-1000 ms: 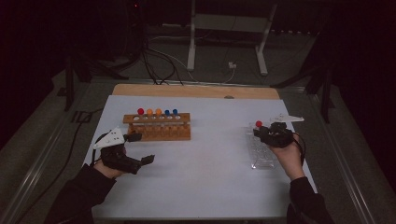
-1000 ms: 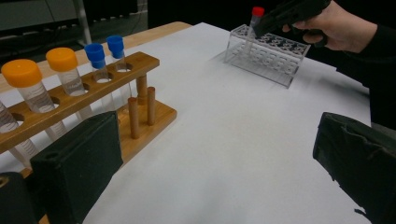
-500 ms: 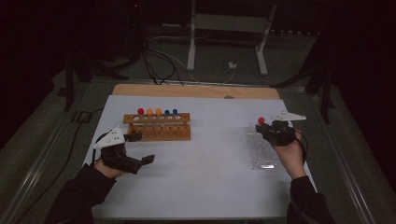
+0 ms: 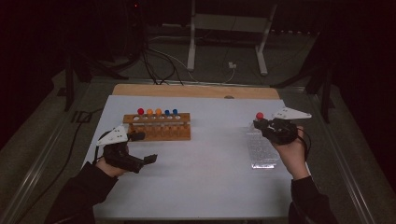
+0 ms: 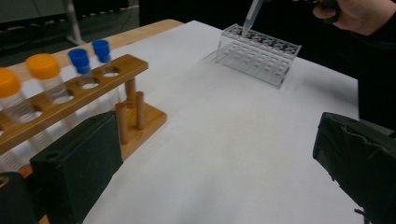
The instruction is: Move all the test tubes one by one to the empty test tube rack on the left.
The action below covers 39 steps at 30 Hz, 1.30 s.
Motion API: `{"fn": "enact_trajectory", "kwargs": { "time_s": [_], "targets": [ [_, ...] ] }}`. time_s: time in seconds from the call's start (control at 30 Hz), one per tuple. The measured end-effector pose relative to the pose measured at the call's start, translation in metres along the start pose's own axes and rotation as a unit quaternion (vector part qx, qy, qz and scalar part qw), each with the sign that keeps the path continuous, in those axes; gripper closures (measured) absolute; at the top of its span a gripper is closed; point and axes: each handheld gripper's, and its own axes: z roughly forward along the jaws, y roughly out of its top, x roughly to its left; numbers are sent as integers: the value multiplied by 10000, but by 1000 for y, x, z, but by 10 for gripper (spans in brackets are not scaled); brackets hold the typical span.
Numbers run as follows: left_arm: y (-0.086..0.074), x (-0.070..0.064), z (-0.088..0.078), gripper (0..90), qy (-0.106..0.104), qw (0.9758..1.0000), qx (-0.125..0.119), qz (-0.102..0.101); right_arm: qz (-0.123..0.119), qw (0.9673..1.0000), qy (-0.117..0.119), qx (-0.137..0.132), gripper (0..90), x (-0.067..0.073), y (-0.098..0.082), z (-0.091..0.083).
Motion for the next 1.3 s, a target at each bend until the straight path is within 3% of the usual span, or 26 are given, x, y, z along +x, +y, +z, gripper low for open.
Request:
{"fn": "enact_trajectory", "kwargs": {
  "time_s": [0.33,0.73,1.07,1.3],
  "targets": [
    [13,-8,18,21,-254,9995,136,107,-362,9974,613,77,744,43,2,11],
    [30,-22,43,22,-533,9982,145,234,-754,9887,1272,242,744,96,-3,32],
    [46,-38,68,44,-791,9961,41,391,-940,9812,1645,371,744,125,-8,43],
    [52,-50,90,173,-907,9943,34,567,-998,9782,1783,380,744,136,-8,45]
  ]
}}
